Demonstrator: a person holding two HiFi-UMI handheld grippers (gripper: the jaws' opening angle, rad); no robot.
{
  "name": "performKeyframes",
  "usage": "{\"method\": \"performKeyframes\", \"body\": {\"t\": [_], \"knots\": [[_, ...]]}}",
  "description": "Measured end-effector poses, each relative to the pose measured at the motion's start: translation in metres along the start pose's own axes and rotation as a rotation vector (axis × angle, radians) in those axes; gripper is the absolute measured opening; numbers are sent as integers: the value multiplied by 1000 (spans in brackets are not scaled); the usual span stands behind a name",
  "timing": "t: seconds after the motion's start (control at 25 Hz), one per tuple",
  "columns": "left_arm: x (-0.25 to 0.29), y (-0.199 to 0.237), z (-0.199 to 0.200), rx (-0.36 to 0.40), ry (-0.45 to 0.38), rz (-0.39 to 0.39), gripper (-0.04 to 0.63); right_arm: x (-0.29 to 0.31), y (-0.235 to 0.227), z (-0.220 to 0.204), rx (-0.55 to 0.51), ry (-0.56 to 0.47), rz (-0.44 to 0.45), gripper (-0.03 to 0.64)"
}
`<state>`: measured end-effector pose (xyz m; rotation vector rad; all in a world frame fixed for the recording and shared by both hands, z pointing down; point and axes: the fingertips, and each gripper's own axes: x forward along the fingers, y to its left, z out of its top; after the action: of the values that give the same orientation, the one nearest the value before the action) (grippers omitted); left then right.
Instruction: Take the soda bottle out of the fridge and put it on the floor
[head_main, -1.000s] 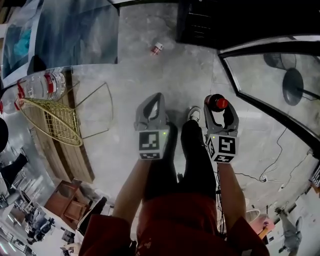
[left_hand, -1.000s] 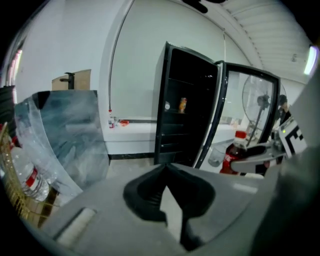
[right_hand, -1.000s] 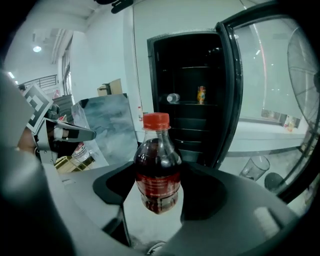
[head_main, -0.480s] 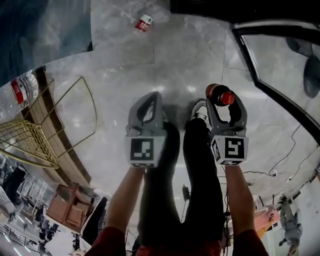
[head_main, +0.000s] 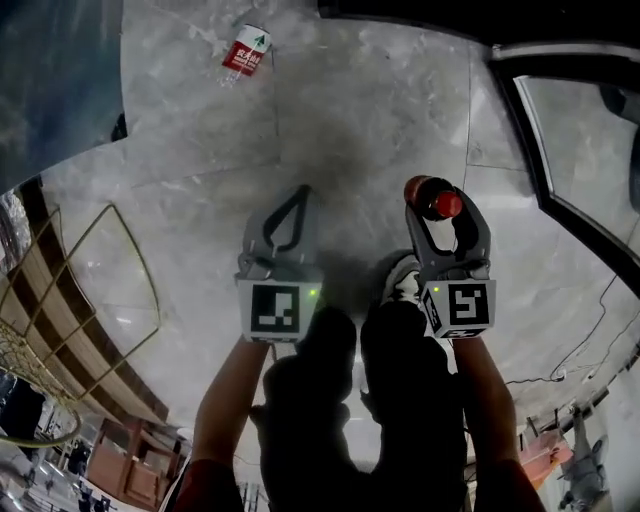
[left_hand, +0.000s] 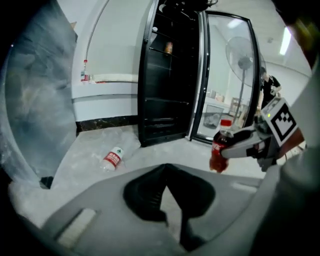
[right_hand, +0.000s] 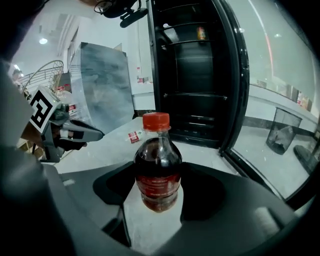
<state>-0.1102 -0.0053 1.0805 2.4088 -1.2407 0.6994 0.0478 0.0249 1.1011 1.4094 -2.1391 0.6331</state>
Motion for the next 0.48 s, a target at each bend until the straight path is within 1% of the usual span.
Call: {"method": "performKeyframes", "body": {"t": [0.08, 0.16, 0.28, 0.4, 0.48], "knots": [[21, -2, -18, 15, -4, -25, 0, 25, -8, -17, -12, -18, 1, 287], [42, -4, -37, 52, -6, -42, 0, 48, -15, -28, -32, -48, 0, 287], [60, -9, -61, 95, -29, -53, 0, 78, -13, -42, -50, -83, 31, 287], [71, -13, -69, 108, -65, -65, 0, 99, -10, -46, -65, -113, 47, 287], [74, -11, -70, 105, -99, -52, 0, 106, -9, -45, -72, -139, 52, 287]]}}
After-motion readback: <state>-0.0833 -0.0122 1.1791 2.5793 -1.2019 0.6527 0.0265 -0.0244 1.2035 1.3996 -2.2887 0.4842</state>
